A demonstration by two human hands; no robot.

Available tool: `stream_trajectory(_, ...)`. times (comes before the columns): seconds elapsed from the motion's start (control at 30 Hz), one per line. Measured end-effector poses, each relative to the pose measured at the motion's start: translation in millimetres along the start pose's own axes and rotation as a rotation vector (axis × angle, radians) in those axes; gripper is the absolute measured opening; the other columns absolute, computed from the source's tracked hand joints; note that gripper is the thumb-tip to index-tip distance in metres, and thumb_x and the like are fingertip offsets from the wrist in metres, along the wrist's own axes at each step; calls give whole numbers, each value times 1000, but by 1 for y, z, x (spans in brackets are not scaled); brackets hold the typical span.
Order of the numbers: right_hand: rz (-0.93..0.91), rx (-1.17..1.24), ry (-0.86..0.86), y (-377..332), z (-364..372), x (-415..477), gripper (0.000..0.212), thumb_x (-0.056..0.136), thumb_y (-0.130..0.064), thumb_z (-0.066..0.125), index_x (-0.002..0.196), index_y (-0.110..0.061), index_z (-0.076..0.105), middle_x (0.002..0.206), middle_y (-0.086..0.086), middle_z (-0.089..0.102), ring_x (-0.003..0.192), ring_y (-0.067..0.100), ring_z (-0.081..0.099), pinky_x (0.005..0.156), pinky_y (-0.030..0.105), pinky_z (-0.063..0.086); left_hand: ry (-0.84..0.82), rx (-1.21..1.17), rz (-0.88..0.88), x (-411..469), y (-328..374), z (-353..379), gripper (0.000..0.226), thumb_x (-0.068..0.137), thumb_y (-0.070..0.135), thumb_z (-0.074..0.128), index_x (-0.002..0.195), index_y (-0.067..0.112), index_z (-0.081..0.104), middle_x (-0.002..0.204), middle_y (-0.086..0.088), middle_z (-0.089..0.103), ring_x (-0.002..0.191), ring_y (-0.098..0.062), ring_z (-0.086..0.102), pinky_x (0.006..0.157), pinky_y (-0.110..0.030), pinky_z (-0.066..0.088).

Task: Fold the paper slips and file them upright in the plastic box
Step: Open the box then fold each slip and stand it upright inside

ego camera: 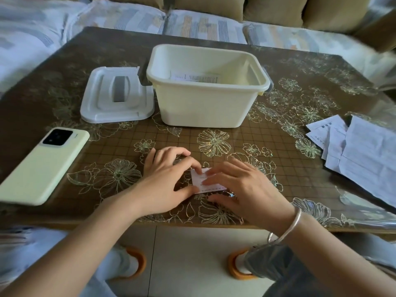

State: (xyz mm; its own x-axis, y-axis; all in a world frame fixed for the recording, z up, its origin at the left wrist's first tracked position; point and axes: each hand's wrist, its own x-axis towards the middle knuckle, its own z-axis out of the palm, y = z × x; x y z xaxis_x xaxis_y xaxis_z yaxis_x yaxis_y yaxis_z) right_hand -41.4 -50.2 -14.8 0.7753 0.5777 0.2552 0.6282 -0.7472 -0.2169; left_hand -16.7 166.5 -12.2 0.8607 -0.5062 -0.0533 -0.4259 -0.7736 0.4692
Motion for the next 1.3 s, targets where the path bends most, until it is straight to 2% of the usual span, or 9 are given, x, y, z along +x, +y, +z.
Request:
stream_trajectory(0.13, -110, -76, 16, 7, -7, 8, 22, 90, -35, 60, 104, -20, 68, 98, -5, 68, 86, 17, 62, 66, 35, 55, 154, -114, 35, 10, 1, -12, 18, 91, 45, 54, 105, 38, 62, 136, 15, 46, 130, -5, 27, 113, -37, 20)
stream_trajectory(0.33, -170, -274, 102, 2, -4, 8, 23, 93, -9, 47, 103, -12, 67, 75, -3, 64, 59, 16, 61, 45, 31, 51, 836, 177, 83, 47, 6, -82, 31, 85, 16, 66, 114, 11, 59, 120, -6, 58, 115, -23, 47, 97, -29, 34)
stream_trajectory(0.47, -43, -186, 174, 1, -12, 17, 16, 88, -12, 56, 95, -18, 69, 74, -8, 65, 56, 13, 60, 42, 29, 50, 616, 308, -10, 76, -4, -104, 59, 87, 35, 70, 138, 16, 47, 135, -4, 54, 127, -28, 42, 107, -37, 24)
stream_trajectory(0.6, 71, 22, 351, 14, -57, 37, 12, 88, -18, 65, 97, -22, 72, 81, -14, 70, 60, 3, 64, 50, 20, 53, 547, 328, -25, 91, -6, -103, 28, 88, 39, 67, 111, 22, 67, 105, -10, 67, 111, -32, 48, 96, -36, 27)
stream_trajectory(0.73, 252, 286, 518, 27, -104, 61, 16, 86, -10, 70, 95, -23, 72, 79, -21, 67, 67, -8, 62, 56, 2, 42, 560, 247, 124, 85, 0, -95, 17, 85, 34, 72, 99, 24, 72, 82, 5, 54, 89, -19, 46, 86, -31, 26)
stream_trajectory(0.87, 315, 504, 563, 40, -126, 86, 19, 88, -11, 68, 84, -30, 68, 77, -17, 72, 64, 7, 68, 59, 26, 56, 434, 234, 186, 72, 16, -92, 32, 89, 48, 60, 109, 26, 72, 90, 8, 72, 80, -16, 59, 90, -31, 38)
stream_trajectory(1.0, 376, 457, 375, 59, -123, 117, 15, 88, -9, 65, 91, -24, 69, 84, -7, 73, 74, 12, 70, 70, 39, 59, 236, 3, 130, 78, 24, -123, 54, 90, 60, 37, 86, 21, 74, 68, 7, 68, 57, -14, 59, 55, -17, 42)
stream_trajectory(1.13, 371, 335, 56, 79, -115, 143, 17, 87, -10, 61, 88, -27, 65, 88, 0, 72, 80, 20, 69, 72, 47, 56, 243, 110, 92, 114, 8, -156, 8, 90, 31, 65, 90, 31, 72, 83, 21, 67, 79, 0, 61, 77, -28, 52)
stream_trajectory(1.3, 312, 334, -266, 101, -108, 161, 16, 86, -16, 67, 92, -30, 69, 88, -6, 71, 82, 15, 68, 80, 39, 56, -341, 405, 54, 154, 11, -155, 27, 75, 55, 74, 87, 30, 69, 80, 15, 65, 75, -1, 59, 69, -21, 49)
